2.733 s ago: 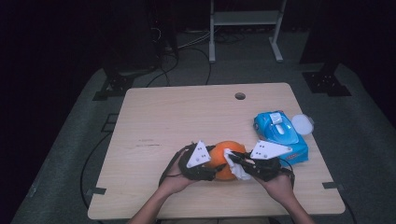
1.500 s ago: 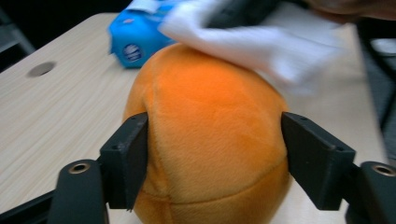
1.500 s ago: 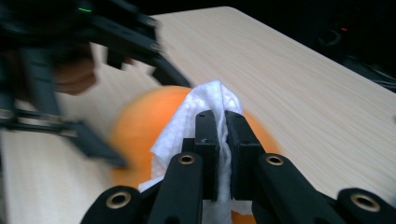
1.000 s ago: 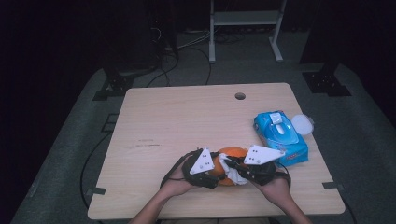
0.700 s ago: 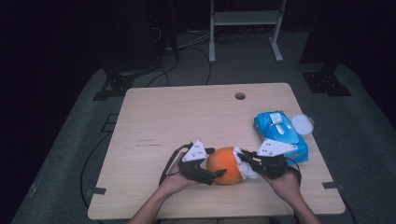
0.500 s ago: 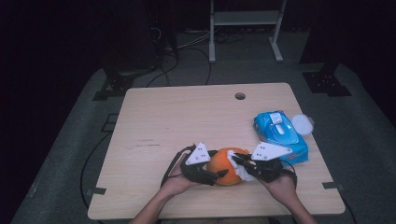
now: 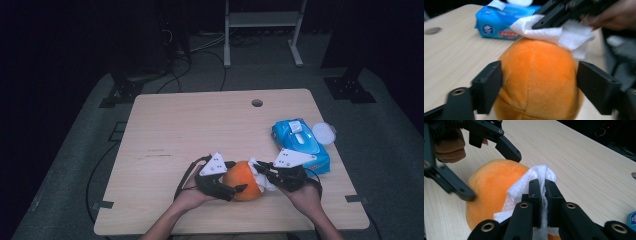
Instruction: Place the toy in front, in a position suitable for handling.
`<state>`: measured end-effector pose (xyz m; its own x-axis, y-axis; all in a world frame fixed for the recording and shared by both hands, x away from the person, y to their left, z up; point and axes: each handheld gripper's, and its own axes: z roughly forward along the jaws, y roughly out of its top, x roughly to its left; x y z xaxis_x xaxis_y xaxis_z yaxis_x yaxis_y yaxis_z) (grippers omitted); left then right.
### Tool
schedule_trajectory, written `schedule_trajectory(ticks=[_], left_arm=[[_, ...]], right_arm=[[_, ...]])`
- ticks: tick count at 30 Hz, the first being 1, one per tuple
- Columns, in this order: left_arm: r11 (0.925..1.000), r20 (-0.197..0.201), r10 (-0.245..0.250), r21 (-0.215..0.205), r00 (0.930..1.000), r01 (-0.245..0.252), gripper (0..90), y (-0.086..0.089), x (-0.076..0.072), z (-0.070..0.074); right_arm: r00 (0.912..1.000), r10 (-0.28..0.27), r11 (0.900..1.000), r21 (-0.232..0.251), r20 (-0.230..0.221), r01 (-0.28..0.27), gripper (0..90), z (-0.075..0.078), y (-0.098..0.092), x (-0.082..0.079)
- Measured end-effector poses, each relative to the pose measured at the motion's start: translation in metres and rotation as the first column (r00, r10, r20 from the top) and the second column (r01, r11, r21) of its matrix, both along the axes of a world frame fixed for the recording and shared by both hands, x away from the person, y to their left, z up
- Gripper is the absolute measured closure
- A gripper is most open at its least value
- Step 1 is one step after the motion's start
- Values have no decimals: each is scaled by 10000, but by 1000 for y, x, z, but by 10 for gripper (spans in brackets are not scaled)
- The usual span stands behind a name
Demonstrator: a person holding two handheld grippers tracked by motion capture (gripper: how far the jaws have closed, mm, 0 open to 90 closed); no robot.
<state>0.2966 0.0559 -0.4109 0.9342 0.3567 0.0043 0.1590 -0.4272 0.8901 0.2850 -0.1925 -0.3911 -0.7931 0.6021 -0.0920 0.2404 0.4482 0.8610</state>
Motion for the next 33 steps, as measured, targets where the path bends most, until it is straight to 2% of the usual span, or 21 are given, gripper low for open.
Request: schedule_trajectory(ticks=[1, 4, 5, 7, 8, 9, 10, 13, 15, 16, 18, 19, 20, 21, 22, 23, 24, 26, 30, 31, 33], left_arm=[[9989, 498, 120, 450, 9987, -143, 256, -4, -4, 0], [9983, 640, -13, 574, 9979, -24, 293, -3, -5, -1], [9973, 796, -163, 733, 9967, 104, 297, -2, -6, -1], [9968, 872, -314, 763, 9957, 247, 298, -3, -7, -1], [9954, 996, -534, 851, 9936, 450, 298, -4, -9, 0], [9923, 1206, -810, 1032, 9894, 687, 297, -5, -12, 0], [9888, 1414, -1036, 1220, 9845, 865, 297, -5, -14, 0], [9887, 1349, -1140, 1123, 9843, 992, 310, -3, -12, 0], [9914, 1215, -1008, 950, 9875, 895, 309, -1, -9, -2], [9914, 1215, -1008, 950, 9875, 895, 308, -1, -9, -2], [9935, 1016, -757, 925, 9919, 663, 306, 5, -3, -2], [9935, 1016, -757, 925, 9919, 663, 303, 5, -3, -2], [9950, 813, -552, 877, 9952, 480, 295, 9, 3, -2], [9950, 813, -552, 877, 9952, 480, 282, 9, 3, -2], [9953, 751, -286, 946, 9968, 214, 250, 12, 6, -3], [9947, 507, 124, 1011, 9986, -175, 225, 15, 10, -2], [9954, 300, 220, 925, 9993, -246, 205, 17, 12, -2], [9969, 51, 64, 780, 10000, -68, 182, 18, 13, -1], [9982, 76, -277, 531, 9996, 272, 160, 12, 8, 0], [9981, 144, -274, 550, 9995, 266, 160, 9, 7, -1], [9957, 356, -375, 864, 9987, 343, 221, 5, 5, -3]], right_arm=[[10000, -6, 10000, -56, 13, 6, 837, 0, 1, -1], [10000, 74, 10000, 56, -34, -74, 838, 2, 2, -3], [9991, 424, 9991, 57, 7, -424, 839, 4, 9, -8], [9964, 846, 9963, 126, -26, -845, 839, 7, 17, -12], [9964, 846, 9963, 126, -26, -845, 839, 7, 17, -12], [9926, 1213, 9925, 128, 29, -1214, 839, 11, 27, -16], [9923, 1239, 9923, 47, 99, -1239, 839, 11, 29, -16], [9943, 1064, 9943, 100, 35, -1064, 839, 12, 22, -10], [9975, 708, 9975, 42, -22, -708, 839, 10, 12, -5], [9975, 708, 9975, 42, -22, -708, 839, 10, 12, -5], [9981, 469, 9986, 253, -410, -459, 839, 4, -1, 2], [9981, 469, 9986, 253, -410, -459, 839, 4, -1, 2], [9975, 466, 9984, 336, -536, -449, 839, 2, -3, 2], [9975, 466, 9984, 336, -536, -449, 839, 2, -3, 2], [9974, 487, 9985, 256, -525, -474, 840, 2, 1, 0], [9975, 511, 9986, 174, -479, -503, 840, 1, 3, 0], [9977, 493, 9987, 106, -460, -489, 840, 0, 5, 0], [9977, 469, 9988, 150, -484, -462, 840, -1, 7, 0], [9975, 465, 9988, 142, -532, -458, 840, -1, 10, 0], [9974, 499, 9987, 136, -521, -493, 840, -1, 11, 0], [9973, 527, 9985, 175, -508, -519, 839, 1, 19, -4]])
